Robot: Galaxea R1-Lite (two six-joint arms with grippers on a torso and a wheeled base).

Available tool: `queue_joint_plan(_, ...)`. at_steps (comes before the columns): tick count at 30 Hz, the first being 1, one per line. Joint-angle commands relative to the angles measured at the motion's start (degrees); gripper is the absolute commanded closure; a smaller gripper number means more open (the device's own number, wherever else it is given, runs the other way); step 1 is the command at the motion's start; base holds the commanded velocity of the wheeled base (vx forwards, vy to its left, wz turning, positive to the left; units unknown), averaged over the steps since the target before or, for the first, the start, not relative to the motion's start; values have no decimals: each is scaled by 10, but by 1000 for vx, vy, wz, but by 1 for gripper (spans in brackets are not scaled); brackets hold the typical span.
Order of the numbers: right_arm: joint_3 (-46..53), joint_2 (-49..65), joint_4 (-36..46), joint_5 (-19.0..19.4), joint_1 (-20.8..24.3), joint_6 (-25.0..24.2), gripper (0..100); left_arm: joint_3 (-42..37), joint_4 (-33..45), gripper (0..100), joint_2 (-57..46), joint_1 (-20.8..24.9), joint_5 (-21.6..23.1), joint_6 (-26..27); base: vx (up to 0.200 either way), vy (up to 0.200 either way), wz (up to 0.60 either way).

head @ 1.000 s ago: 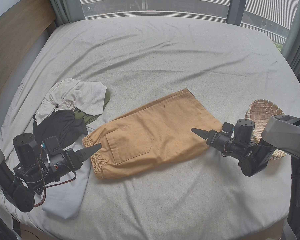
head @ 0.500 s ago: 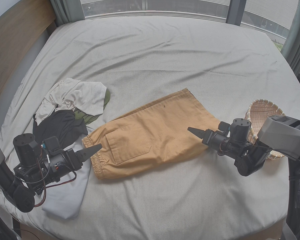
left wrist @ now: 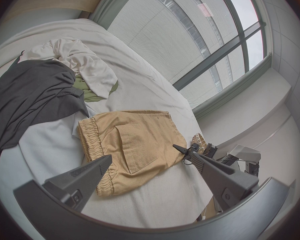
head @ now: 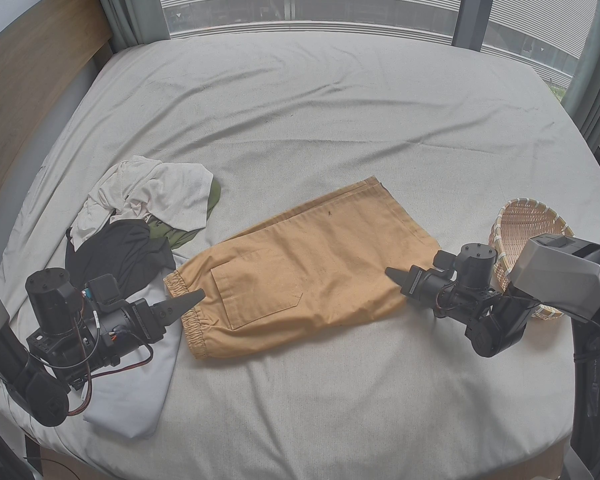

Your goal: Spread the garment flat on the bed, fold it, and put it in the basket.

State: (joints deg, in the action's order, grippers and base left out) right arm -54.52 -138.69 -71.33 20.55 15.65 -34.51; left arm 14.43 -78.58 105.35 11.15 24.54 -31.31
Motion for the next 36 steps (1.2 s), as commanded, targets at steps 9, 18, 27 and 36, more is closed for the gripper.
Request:
queue_joint_plan(9,92,71,-3,0,-7,48,100,-1,0,0,1,2,1,-1,0,0,0)
queue_joint_plan(18,167,103,-14,-2,-12,88,100,-1,0,0,2,9,0,-1,0,0,0)
queue_joint_plan(27,298,97,-102,-24,-13,139,100,-1,0,0,6,19,0,-1,0,0,0)
queue_joint_plan(36,360,92,-168,-25,-15,144,100,-2,0,0,35,21,-2,-2,0,0,0)
